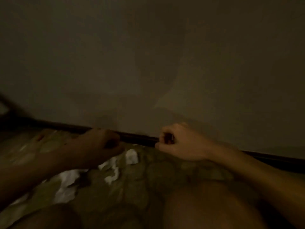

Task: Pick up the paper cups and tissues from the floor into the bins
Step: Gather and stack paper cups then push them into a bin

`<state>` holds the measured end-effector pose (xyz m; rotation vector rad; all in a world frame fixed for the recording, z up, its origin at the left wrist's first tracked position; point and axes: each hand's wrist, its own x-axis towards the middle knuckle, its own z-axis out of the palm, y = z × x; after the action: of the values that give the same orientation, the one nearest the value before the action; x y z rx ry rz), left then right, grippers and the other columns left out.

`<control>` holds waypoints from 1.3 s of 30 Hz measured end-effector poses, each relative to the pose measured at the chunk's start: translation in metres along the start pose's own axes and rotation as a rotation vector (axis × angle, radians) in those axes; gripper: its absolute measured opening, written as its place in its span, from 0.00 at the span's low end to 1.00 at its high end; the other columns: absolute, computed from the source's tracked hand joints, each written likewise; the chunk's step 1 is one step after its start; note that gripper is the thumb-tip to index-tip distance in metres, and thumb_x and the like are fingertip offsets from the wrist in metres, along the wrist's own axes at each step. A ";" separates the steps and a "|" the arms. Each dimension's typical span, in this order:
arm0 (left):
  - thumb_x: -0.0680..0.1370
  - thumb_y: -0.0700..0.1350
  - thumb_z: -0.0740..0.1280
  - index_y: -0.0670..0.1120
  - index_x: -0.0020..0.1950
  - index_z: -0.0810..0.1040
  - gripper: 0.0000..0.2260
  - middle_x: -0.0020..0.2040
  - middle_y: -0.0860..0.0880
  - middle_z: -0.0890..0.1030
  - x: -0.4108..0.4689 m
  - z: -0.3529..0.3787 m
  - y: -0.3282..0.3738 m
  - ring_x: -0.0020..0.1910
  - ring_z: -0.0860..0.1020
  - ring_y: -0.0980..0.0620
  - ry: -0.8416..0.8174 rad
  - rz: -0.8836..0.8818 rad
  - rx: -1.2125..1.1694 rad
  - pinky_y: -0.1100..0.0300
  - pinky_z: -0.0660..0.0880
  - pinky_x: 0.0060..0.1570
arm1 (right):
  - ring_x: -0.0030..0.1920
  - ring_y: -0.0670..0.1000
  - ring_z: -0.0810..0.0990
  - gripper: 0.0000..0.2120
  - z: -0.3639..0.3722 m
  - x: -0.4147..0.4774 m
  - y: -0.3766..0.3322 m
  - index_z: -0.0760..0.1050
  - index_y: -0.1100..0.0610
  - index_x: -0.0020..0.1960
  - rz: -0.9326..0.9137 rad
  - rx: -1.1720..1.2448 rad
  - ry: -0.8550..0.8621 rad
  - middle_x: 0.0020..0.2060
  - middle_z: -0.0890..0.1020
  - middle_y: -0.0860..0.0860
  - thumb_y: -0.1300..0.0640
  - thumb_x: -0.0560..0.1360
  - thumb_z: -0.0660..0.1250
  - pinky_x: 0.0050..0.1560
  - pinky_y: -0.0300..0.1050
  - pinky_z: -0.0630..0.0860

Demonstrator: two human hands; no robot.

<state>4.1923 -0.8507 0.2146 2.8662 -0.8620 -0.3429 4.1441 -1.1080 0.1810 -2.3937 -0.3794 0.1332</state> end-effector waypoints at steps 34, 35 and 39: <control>0.78 0.47 0.70 0.45 0.57 0.82 0.10 0.52 0.44 0.78 0.031 0.329 -0.192 0.49 0.77 0.44 0.350 -0.393 -0.623 0.54 0.73 0.44 | 0.70 0.59 0.69 0.27 0.273 0.248 0.040 0.68 0.61 0.72 0.294 -0.584 -0.845 0.72 0.68 0.60 0.46 0.79 0.64 0.64 0.45 0.68; 0.77 0.47 0.71 0.44 0.50 0.84 0.07 0.47 0.46 0.77 0.026 0.332 -0.192 0.45 0.77 0.46 0.396 -0.399 -0.641 0.57 0.71 0.41 | 0.69 0.59 0.70 0.24 0.279 0.246 0.042 0.70 0.61 0.69 0.297 -0.554 -0.795 0.71 0.70 0.59 0.47 0.79 0.65 0.61 0.44 0.68; 0.79 0.49 0.68 0.54 0.44 0.82 0.05 0.43 0.59 0.69 0.010 0.334 -0.188 0.41 0.69 0.61 0.375 -0.462 -0.779 0.66 0.62 0.37 | 0.69 0.56 0.69 0.19 0.283 0.232 0.054 0.75 0.61 0.66 0.329 -0.360 -0.556 0.71 0.72 0.56 0.52 0.79 0.65 0.56 0.38 0.64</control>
<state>4.2150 -0.7197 -0.1453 2.2305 0.0321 -0.1250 4.3216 -0.8970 -0.0652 -2.7318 -0.2699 0.9652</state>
